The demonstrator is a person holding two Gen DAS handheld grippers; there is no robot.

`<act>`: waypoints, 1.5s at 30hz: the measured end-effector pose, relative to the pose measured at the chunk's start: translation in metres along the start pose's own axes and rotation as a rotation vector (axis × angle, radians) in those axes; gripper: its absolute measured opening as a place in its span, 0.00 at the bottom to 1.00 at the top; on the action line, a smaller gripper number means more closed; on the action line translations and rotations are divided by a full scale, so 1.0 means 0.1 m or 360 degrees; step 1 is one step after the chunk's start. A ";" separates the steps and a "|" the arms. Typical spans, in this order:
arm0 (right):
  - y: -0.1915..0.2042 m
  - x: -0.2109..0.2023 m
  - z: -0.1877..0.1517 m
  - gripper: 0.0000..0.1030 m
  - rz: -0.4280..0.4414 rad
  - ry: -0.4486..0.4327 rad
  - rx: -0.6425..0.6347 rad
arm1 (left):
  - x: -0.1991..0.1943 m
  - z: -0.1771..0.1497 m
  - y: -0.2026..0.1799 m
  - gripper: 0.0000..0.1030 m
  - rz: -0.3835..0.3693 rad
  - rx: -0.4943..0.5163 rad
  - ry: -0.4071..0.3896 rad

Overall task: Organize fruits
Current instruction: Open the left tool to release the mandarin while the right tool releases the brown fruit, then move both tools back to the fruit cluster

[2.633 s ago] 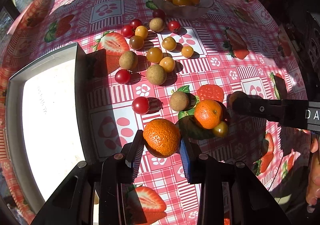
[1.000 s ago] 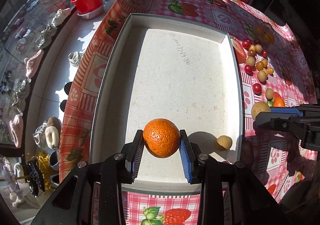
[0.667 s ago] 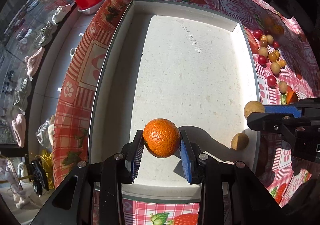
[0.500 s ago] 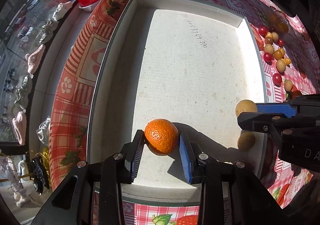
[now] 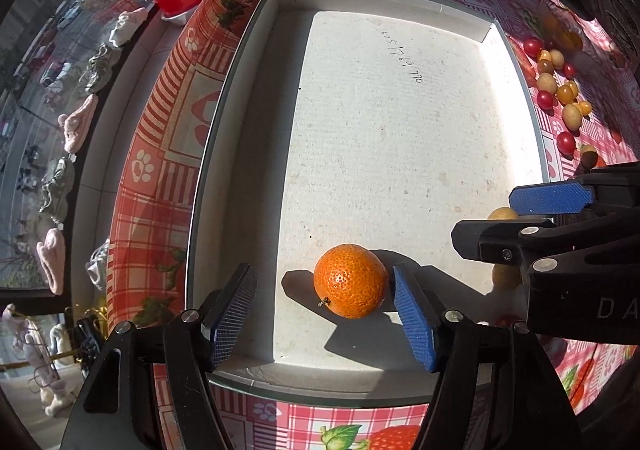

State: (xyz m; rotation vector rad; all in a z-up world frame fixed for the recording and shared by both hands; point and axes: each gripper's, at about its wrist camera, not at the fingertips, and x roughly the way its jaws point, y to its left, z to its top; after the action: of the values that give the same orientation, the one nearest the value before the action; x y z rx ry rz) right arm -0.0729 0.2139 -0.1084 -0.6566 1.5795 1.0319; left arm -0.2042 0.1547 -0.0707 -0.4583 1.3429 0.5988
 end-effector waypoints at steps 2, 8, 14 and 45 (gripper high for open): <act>0.02 -0.07 0.01 0.84 0.0014 -0.0027 0.0016 | -0.02 -0.01 0.02 0.68 -0.0004 -0.0014 0.0007; -0.06 -0.31 -0.04 0.85 -0.0011 -0.0130 0.0086 | -0.12 -0.01 -0.04 0.68 0.0016 0.0020 0.0011; -0.44 -0.57 -0.33 0.85 -0.0038 -0.0188 0.0200 | -0.27 -0.02 -0.27 0.68 -0.0006 0.0098 -0.0006; -2.22 -0.62 -1.48 0.85 -0.0275 -0.0291 0.0617 | -0.01 0.69 -2.09 0.68 -0.0091 0.0530 -0.0023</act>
State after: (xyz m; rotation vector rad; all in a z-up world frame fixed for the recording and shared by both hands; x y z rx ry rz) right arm 0.0581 -0.0268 -0.1053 -0.4102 1.4782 0.6150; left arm -0.0178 0.0370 -0.0644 -0.2196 1.3795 0.3212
